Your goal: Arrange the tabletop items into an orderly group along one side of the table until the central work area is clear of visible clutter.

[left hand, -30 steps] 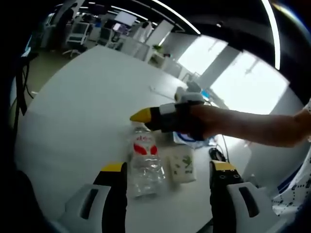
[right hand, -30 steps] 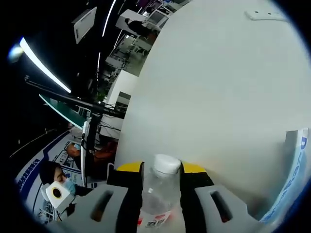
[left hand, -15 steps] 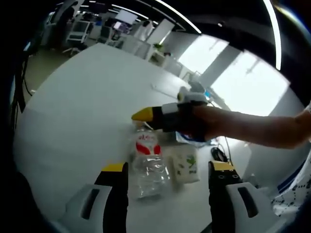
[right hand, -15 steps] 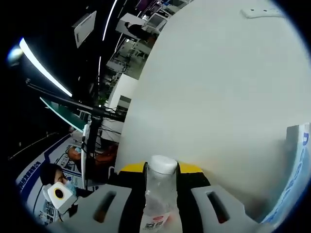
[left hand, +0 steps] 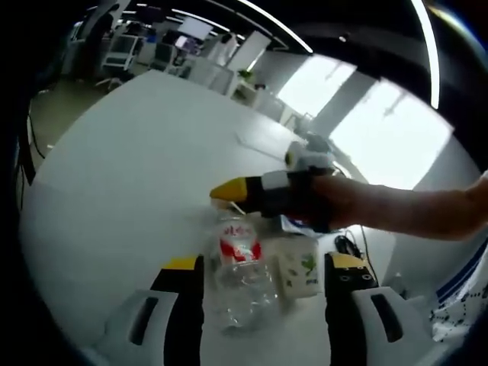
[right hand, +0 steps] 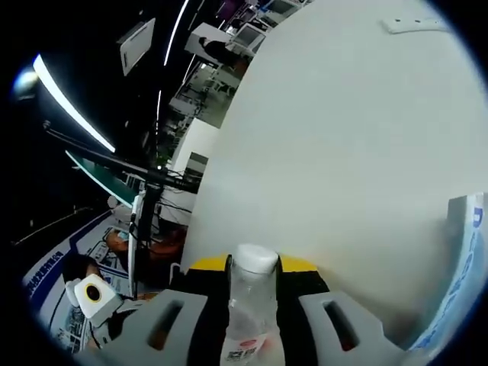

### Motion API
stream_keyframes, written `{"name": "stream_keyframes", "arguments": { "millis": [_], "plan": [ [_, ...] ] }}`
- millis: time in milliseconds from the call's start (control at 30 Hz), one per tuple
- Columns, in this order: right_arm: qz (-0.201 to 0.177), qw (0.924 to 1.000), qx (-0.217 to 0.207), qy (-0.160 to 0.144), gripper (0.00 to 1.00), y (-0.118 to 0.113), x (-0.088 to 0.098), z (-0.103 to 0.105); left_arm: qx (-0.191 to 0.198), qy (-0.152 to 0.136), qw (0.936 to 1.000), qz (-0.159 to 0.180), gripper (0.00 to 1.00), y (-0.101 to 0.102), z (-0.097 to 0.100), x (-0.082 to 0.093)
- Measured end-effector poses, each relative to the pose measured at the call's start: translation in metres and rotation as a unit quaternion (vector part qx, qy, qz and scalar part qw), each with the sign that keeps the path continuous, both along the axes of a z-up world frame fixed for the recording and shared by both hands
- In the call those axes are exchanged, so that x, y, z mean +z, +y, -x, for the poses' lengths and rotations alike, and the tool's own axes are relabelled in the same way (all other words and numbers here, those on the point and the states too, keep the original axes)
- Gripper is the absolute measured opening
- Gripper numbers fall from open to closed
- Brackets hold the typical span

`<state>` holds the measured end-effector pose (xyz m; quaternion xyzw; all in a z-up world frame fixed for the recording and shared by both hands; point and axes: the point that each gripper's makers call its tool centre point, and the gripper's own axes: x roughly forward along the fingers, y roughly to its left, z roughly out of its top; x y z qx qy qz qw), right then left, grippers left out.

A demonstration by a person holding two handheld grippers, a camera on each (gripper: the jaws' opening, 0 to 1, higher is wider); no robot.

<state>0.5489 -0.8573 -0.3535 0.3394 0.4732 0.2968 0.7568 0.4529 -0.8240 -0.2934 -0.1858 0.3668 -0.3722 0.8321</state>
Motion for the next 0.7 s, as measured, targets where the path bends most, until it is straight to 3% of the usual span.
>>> {"name": "stream_keyframes", "arguments": {
  "millis": [367, 533, 700],
  "plan": [
    [0.000, 0.9990, 0.018, -0.041, 0.19, 0.002, 0.017, 0.006, -0.017, -0.020, 0.9996, 0.010, 0.59, 0.000, -0.020, 0.003],
    [0.004, 0.9961, 0.033, -0.082, 0.19, 0.006, 0.030, 0.007, -0.047, -0.020, 0.9987, 0.003, 0.59, -0.001, -0.022, -0.003],
    [0.005, 0.9897, 0.057, -0.131, 0.19, 0.013, 0.044, 0.010, -0.079, -0.022, 0.9965, 0.018, 0.60, -0.010, -0.023, -0.005]
  ]
}}
